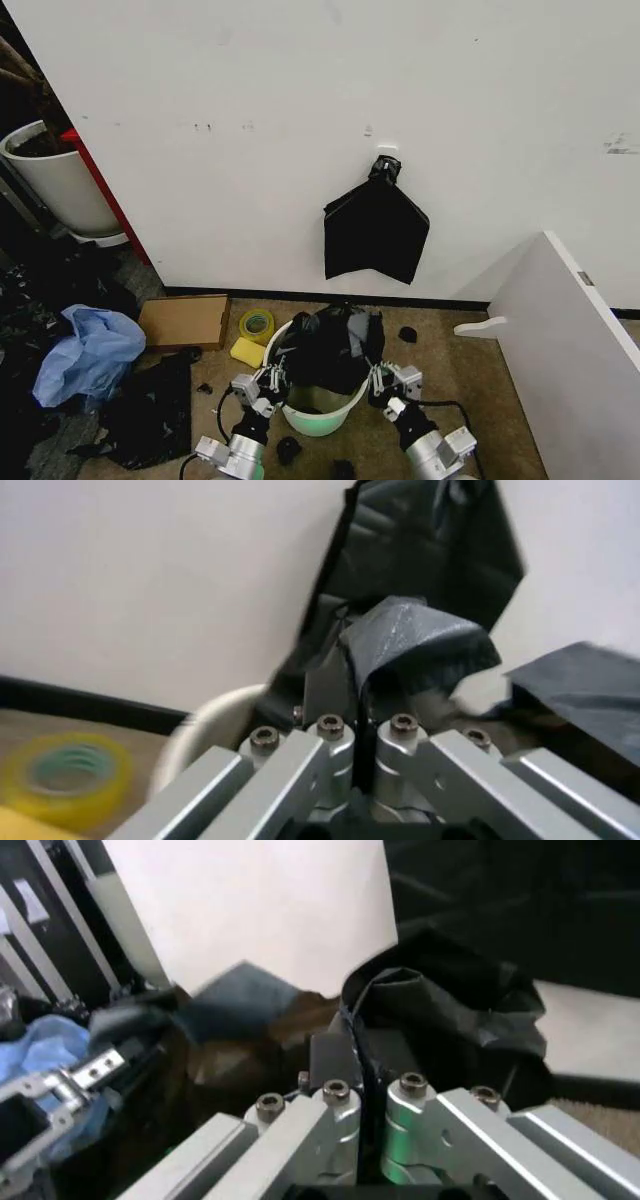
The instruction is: Place the garbage bag over the trash bin.
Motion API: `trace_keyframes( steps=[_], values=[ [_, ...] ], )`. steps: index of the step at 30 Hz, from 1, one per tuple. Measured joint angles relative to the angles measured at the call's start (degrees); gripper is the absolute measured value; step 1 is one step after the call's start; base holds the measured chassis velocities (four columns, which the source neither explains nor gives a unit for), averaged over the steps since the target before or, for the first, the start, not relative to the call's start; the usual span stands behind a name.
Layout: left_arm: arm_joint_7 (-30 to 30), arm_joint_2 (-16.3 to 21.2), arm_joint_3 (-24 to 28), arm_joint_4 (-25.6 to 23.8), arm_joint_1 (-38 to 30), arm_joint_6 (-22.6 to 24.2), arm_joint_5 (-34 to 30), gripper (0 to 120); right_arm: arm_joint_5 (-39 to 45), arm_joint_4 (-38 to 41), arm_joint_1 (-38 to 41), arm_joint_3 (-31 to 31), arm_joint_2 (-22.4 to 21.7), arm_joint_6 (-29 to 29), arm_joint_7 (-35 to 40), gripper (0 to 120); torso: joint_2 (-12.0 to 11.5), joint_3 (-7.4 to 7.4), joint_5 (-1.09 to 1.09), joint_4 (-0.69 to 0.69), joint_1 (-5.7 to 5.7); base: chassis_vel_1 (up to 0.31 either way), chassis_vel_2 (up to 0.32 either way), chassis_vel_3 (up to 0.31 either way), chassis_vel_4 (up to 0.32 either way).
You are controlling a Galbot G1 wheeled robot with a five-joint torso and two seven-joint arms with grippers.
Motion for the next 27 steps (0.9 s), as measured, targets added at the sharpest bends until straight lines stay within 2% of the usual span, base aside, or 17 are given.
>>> trace_keyframes(
  steps=[4, 9, 13, 19, 22, 27],
  values=[
    [-6.28, 0.18, -1.04, -0.47, 2.45, -1.53, 7.73, 0, -1.36, -1.09, -0.06, -1.74, 0.78, -0.58, 4.90, 0, 0.00, 0.00, 0.00, 0.00, 0.00, 0.000, 0.000, 0.000, 0.000],
    [-11.02, 0.36, -1.21, -0.21, 3.57, -2.60, 13.05, 0, -1.91, -0.77, 0.05, -2.99, 0.58, -3.11, 12.23, 0, 0.00, 0.00, 0.00, 0.00, 0.00, 0.000, 0.000, 0.000, 0.000],
    [-14.16, 0.71, -1.24, -1.11, 4.85, -4.19, 15.99, 0, 0.23, 3.40, -2.72, -3.72, -0.87, -5.57, 17.97, 0, 0.00, 0.00, -0.01, 0.01, 0.00, 0.000, 0.000, 0.000, 0.000],
    [-17.61, 1.56, -1.28, -1.87, 6.56, -5.40, 21.40, 0, 1.00, 8.09, -8.29, -3.69, -3.30, -5.96, 17.58, 0, 0.00, 0.00, -0.02, 0.00, 0.00, 0.000, 0.000, 0.000, 0.000],
    [-20.56, 2.27, -1.28, -0.79, 7.02, -6.14, 25.51, 0, 0.06, 9.55, -11.19, -3.94, -4.60, -8.26, 17.64, 0, 0.00, 0.00, -0.04, 0.01, 0.00, 0.000, 0.000, 0.000, 0.000],
    [-21.48, 2.76, -1.31, 1.46, 7.04, -6.43, 27.52, 0, -0.97, 8.39, -12.29, -4.52, -5.23, -11.80, 17.85, 0, 0.00, 0.00, -0.01, 0.00, 0.00, 0.000, 0.000, 0.000, 0.000]
  ],
)
